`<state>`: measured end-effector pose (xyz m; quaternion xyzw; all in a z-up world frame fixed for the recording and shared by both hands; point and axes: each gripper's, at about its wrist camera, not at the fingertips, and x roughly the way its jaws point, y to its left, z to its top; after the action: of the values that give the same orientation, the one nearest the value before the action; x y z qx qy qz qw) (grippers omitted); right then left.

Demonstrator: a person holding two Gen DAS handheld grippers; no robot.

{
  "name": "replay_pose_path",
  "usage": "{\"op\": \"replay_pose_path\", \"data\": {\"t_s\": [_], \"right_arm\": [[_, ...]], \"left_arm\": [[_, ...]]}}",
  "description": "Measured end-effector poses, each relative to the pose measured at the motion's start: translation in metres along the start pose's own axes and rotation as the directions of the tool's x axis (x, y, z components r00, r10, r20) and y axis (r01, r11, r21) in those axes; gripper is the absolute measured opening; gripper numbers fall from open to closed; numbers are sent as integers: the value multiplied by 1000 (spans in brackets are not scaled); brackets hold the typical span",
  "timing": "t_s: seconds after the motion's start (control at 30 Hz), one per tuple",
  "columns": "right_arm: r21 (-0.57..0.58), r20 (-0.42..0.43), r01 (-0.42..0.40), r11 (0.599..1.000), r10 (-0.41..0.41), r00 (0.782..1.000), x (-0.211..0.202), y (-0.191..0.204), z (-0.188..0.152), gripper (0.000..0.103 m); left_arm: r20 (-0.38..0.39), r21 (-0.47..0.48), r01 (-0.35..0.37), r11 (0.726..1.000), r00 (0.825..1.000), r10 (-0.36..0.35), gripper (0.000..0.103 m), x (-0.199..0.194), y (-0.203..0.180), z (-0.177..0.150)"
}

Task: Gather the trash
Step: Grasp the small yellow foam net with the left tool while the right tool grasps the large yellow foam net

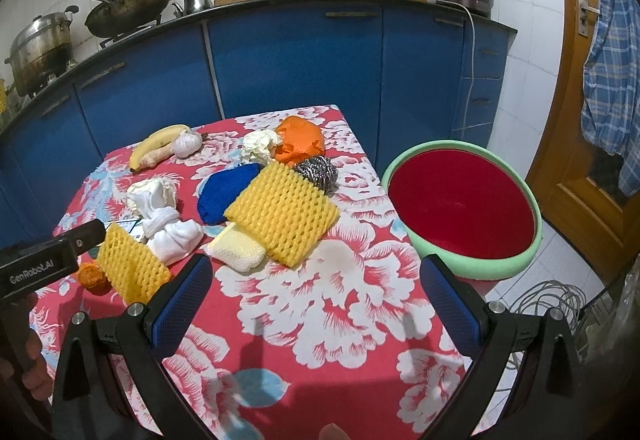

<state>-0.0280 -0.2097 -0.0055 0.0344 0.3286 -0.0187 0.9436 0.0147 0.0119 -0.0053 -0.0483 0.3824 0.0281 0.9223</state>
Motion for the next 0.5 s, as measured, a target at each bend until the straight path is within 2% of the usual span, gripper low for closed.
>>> {"op": "replay_pose_path", "data": {"t_s": [0.5], "right_arm": [[-5, -67, -63, 998, 62, 996, 53, 2, 24, 102]], "left_arm": [[-82, 13, 1, 1000, 997, 0, 103, 27, -4, -5]]}}
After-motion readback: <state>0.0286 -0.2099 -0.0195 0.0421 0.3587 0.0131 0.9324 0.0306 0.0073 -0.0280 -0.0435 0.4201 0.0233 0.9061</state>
